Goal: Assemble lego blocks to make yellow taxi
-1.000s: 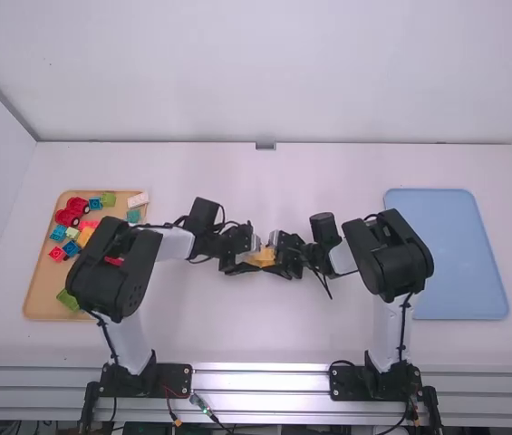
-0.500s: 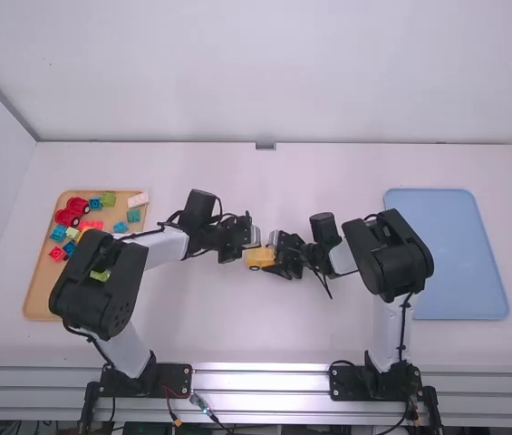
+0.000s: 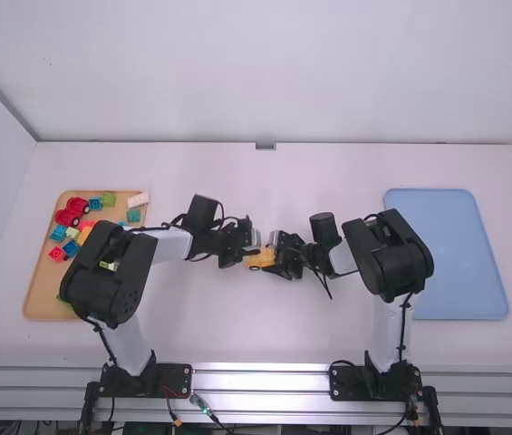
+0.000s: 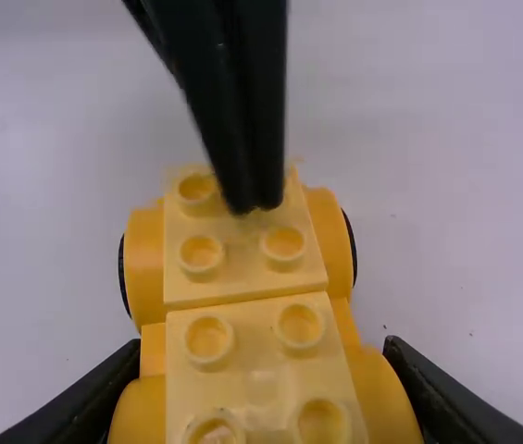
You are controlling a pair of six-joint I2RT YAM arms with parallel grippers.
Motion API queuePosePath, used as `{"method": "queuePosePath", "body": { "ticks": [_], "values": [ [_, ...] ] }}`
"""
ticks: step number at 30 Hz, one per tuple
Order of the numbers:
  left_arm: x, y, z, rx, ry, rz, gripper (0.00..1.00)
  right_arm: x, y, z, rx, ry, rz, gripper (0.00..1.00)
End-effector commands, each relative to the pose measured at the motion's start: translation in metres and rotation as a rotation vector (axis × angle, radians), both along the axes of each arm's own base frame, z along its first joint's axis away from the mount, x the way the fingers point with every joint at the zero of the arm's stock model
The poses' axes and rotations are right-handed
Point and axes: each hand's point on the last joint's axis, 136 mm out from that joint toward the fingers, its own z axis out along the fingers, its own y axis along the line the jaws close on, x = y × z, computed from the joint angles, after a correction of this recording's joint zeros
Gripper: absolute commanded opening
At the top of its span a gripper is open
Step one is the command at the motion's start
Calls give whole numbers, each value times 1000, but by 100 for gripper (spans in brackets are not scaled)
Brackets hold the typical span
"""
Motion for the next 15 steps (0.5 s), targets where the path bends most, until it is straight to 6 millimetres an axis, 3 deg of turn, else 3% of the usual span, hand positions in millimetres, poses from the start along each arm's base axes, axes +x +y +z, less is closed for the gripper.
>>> {"method": "queuePosePath", "body": {
  "ticks": [1, 6, 15],
  "values": [
    [-7, 2, -8, 17, 24, -11, 2, 1, -1, -8, -27, 5, -11, 62],
    [-12, 2, -13, 37, 32, -21, 2, 1, -1, -8, -27, 5, -12, 64],
    [-8, 0, -44, 57, 70, 4, 2, 3, 0, -7, -26, 3, -11, 63]
  ]
}}
